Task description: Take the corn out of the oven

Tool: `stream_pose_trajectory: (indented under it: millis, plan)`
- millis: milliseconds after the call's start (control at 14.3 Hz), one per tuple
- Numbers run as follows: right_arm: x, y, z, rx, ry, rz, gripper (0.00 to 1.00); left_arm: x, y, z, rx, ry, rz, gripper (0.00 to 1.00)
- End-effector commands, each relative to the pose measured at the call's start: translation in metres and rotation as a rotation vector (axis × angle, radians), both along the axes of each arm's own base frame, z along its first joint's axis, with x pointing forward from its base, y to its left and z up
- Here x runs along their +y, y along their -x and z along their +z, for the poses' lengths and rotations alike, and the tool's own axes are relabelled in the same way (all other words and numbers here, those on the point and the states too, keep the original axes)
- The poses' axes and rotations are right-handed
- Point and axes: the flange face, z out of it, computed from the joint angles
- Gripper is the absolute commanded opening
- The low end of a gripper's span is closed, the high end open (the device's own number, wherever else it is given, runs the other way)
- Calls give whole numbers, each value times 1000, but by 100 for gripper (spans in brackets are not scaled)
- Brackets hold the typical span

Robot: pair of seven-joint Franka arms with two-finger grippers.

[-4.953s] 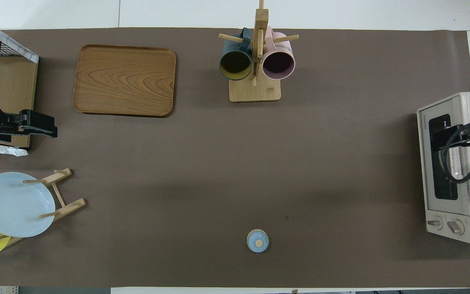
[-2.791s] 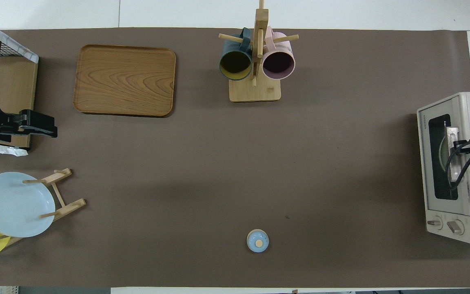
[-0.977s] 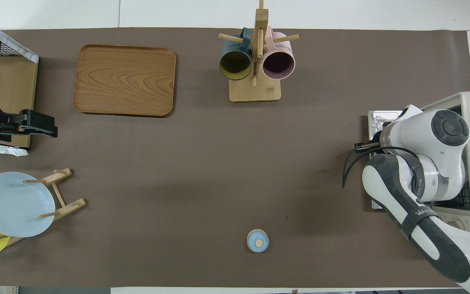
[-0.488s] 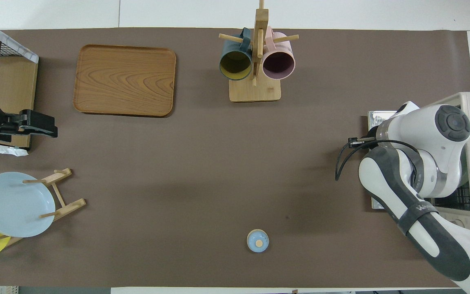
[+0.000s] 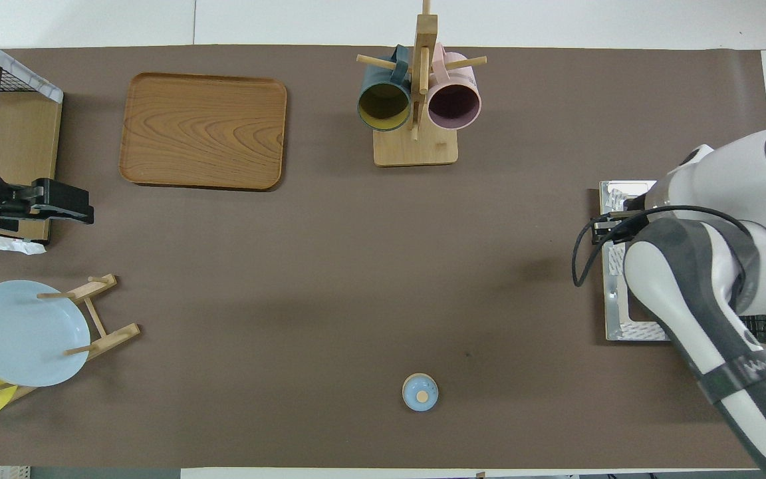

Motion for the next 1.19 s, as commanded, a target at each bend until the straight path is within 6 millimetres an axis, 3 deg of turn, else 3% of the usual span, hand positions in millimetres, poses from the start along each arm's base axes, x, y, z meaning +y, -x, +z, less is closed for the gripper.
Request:
stream_pose_trajectory:
  millis: [0,70,698,977,1116]
  plan:
    - [-55,20,10,50,31,-79,42,2,9,2,-5,14,9,100]
    - [-69,28,5,53,29,-100,42,2,9,2,-5,14,9,100]
    - [-72,38,-30,-3,30,-78,46,-1,10,2,-3,14,5,100]
    - [-85,45,-42,-17,26,-38,46,-1,10,1,-3,14,5,100]
    - [-84,45,-44,-13,26,-33,41,-1,10,1,0,13,5,100]
